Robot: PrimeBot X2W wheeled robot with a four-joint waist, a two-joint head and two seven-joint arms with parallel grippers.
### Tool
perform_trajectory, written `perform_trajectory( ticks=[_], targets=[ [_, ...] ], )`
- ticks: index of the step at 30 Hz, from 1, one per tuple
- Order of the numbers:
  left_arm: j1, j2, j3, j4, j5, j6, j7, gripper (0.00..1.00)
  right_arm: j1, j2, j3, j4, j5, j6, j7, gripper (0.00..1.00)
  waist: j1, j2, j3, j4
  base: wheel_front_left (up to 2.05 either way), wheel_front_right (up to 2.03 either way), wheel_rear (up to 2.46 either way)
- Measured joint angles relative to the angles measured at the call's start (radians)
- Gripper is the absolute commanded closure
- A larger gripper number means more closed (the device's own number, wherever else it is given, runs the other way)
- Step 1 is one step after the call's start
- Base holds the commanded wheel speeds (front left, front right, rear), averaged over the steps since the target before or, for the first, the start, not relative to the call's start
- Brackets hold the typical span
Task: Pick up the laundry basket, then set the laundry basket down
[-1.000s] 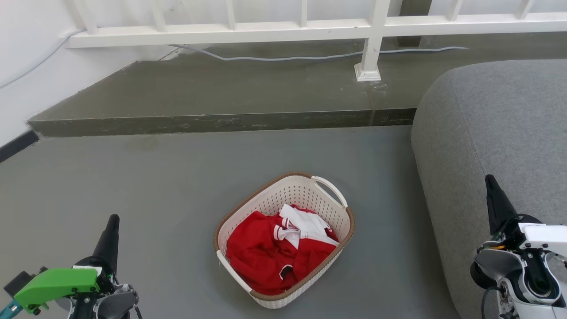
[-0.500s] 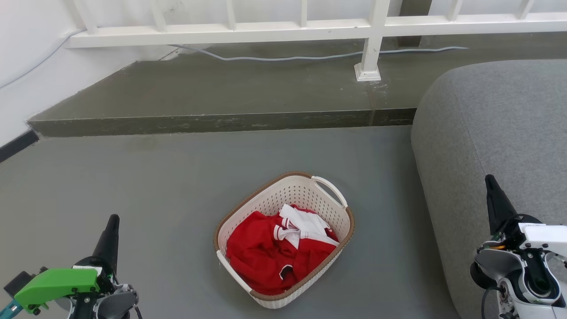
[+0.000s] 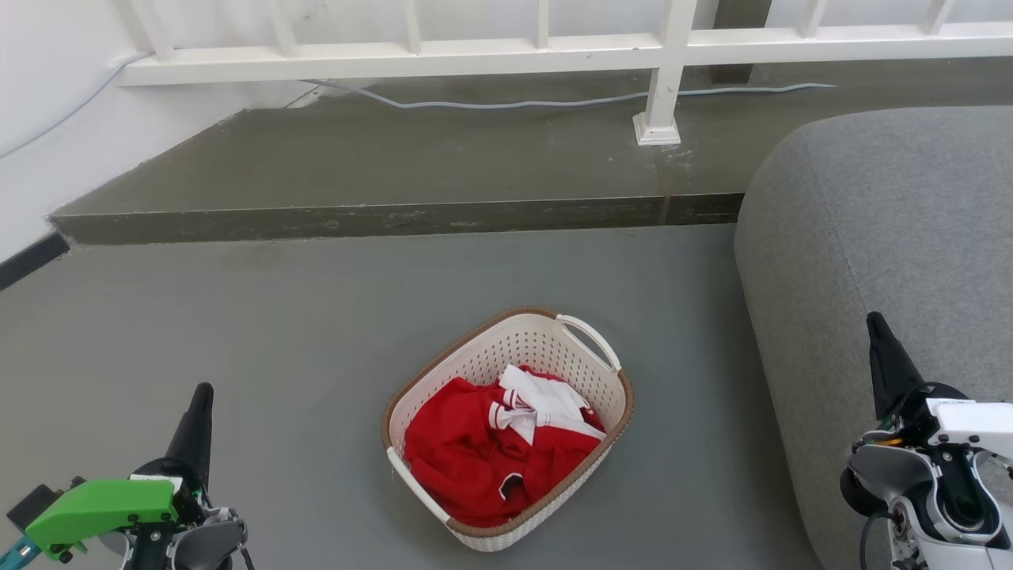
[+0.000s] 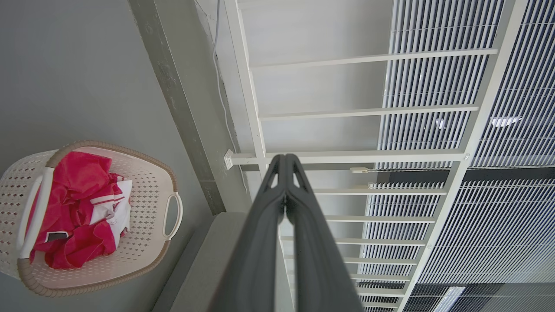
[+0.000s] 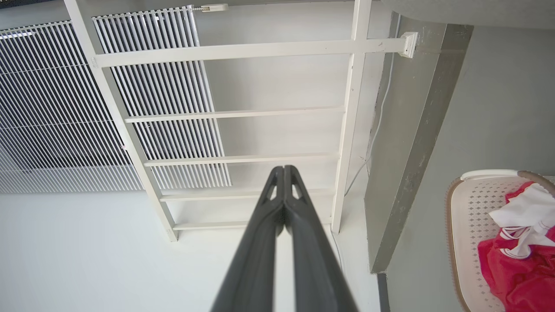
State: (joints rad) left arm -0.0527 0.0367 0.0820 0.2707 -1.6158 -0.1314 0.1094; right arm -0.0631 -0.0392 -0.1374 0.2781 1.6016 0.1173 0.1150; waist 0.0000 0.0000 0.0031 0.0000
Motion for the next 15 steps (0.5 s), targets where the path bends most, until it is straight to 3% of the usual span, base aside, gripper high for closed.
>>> perform_trajectory(
  ticks=[8, 9, 10, 11, 15],
  targets=[
    [0.009, -0.004, -0.002, 0.016, 0.000, 0.000, 0.000, 1.00, 0.009, 0.005, 0.000, 0.016, 0.000, -0.004, 0.000, 1.00, 0.0000, 0.0000, 0.000, 0.000, 0.00, 0.00, 0.00],
    [0.018, -0.009, -0.002, 0.029, 0.000, 0.000, 0.000, 0.00, 0.019, 0.011, 0.000, 0.028, 0.000, -0.004, 0.000, 0.00, 0.0000, 0.0000, 0.000, 0.000, 0.00, 0.00, 0.00],
    [0.027, -0.015, -0.004, 0.041, 0.000, 0.000, 0.000, 1.00, 0.032, 0.017, 0.000, 0.039, 0.000, -0.004, 0.000, 1.00, 0.0000, 0.0000, 0.000, 0.000, 0.00, 0.00, 0.00],
    [0.037, -0.021, -0.006, 0.050, 0.000, 0.000, 0.000, 0.00, 0.043, 0.022, 0.001, 0.049, 0.000, -0.004, 0.000, 0.00, 0.0000, 0.0000, 0.000, 0.000, 0.00, 0.00, 0.00],
    [0.045, -0.024, -0.007, 0.052, 0.000, 0.000, -0.005, 0.00, 0.053, 0.026, 0.006, 0.050, 0.000, -0.004, -0.002, 0.00, 0.0000, 0.0000, 0.001, 0.001, 0.00, 0.00, 0.00]
  ],
)
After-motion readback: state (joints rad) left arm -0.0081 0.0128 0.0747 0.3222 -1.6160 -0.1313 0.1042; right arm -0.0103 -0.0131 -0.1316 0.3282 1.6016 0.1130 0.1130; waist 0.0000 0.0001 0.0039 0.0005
